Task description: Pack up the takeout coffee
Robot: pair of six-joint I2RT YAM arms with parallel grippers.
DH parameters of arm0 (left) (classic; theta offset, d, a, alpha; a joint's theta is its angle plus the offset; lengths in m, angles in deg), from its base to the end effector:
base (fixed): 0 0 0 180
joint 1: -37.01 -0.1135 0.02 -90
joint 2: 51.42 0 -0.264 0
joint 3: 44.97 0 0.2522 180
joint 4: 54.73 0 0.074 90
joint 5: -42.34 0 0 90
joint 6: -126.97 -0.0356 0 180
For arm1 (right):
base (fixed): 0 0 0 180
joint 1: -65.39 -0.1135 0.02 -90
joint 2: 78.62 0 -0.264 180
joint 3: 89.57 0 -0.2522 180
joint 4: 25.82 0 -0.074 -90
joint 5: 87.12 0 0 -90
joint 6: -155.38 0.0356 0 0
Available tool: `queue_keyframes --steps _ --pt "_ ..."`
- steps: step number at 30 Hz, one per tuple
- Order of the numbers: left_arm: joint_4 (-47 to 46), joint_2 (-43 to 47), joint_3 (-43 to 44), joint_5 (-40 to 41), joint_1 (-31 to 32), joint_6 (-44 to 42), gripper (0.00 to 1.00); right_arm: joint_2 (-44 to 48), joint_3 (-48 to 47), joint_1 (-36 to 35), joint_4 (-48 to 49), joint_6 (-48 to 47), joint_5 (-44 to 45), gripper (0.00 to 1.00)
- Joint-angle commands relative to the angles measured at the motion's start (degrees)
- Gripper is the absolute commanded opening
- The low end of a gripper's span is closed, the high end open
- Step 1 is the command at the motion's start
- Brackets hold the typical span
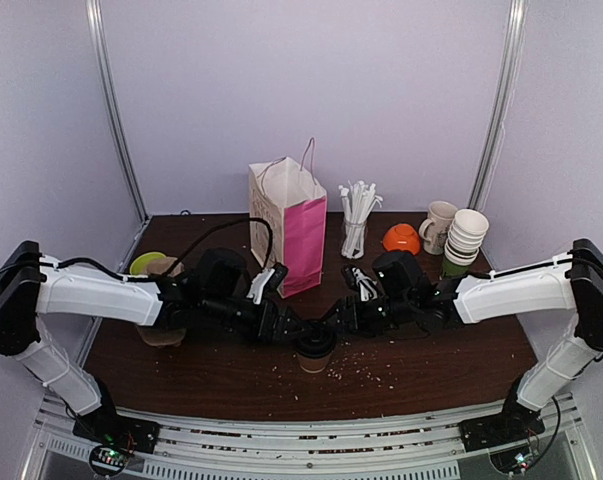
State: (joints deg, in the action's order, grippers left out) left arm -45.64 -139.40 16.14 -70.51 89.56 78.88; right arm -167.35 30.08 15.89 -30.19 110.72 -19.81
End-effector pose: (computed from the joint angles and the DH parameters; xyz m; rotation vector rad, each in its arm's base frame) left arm 0.1849 -0.2641 0.2006 0.4839 2.4428 -1.2673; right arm 0.2012 0.2567 0.1998 -0.3523 2.4067 1.2999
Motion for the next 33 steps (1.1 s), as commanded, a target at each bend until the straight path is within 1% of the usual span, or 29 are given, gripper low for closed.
queue_keyframes --steps 1,6,12,16,24,29,33 --pt "0.7 -0.7 2.9 2.3 -0.3 -0.2 0.92 0.2 0.1 0.2 -5.4 -0.9 -0.3 0.53" --pt "1.1 -3.3 4.1 2.2 -0.4 -0.2 0.86 -0.3 -0.1 0.1 -5.7 -0.9 -1.5 0.53" --pt "1.1 -5.1 4.0 1.5 -0.5 -0.7 0.76 -0.7 -0.3 -0.1 -6.7 -1.3 -2.4 0.53" --pt "1.0 -5.9 3.7 1.0 -0.5 -1.0 0.72 -0.6 0.0 -0.1 -7.2 -1.5 -2.9 0.53" --pt "1.0 -7.2 3.4 1.1 -0.5 -1.6 0.67 -0.5 0.7 -0.1 -7.6 -1.9 -2.4 0.54" --pt "0.4 -8.3 2.6 1.4 -0.5 -1.6 0.64 -1.5 2.1 -0.2 -4.7 -0.1 -1.7 0.51" --pt "-0.3 -8.8 1.4 1.7 -0.4 -1.4 0.63 -2.2 3.3 -0.2 -2.4 1.5 -1.5 0.50"
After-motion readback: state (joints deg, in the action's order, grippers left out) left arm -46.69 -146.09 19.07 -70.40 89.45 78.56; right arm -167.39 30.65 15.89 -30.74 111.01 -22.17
